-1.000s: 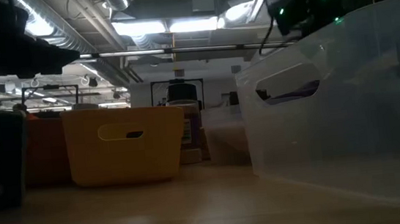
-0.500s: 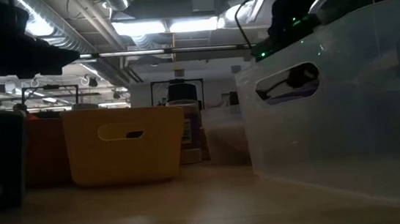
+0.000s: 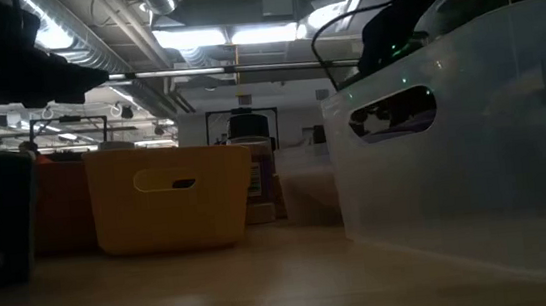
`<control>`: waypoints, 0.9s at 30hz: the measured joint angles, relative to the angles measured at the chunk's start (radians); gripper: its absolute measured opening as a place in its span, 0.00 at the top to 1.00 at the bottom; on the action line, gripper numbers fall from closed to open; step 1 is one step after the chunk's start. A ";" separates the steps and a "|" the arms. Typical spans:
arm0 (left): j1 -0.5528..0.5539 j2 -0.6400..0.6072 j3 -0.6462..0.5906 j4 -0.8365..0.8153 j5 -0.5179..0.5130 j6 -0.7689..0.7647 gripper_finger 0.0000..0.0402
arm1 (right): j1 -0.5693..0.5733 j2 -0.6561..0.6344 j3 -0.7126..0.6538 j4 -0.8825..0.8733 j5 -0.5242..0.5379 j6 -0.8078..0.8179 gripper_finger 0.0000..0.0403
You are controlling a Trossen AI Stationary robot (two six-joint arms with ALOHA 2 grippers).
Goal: Sort spices by type
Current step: Put the yellow spice bottle into the blue bin
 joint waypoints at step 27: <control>0.000 0.000 0.000 0.000 0.000 0.000 1.00 | 0.000 0.005 0.000 0.074 -0.021 0.008 0.41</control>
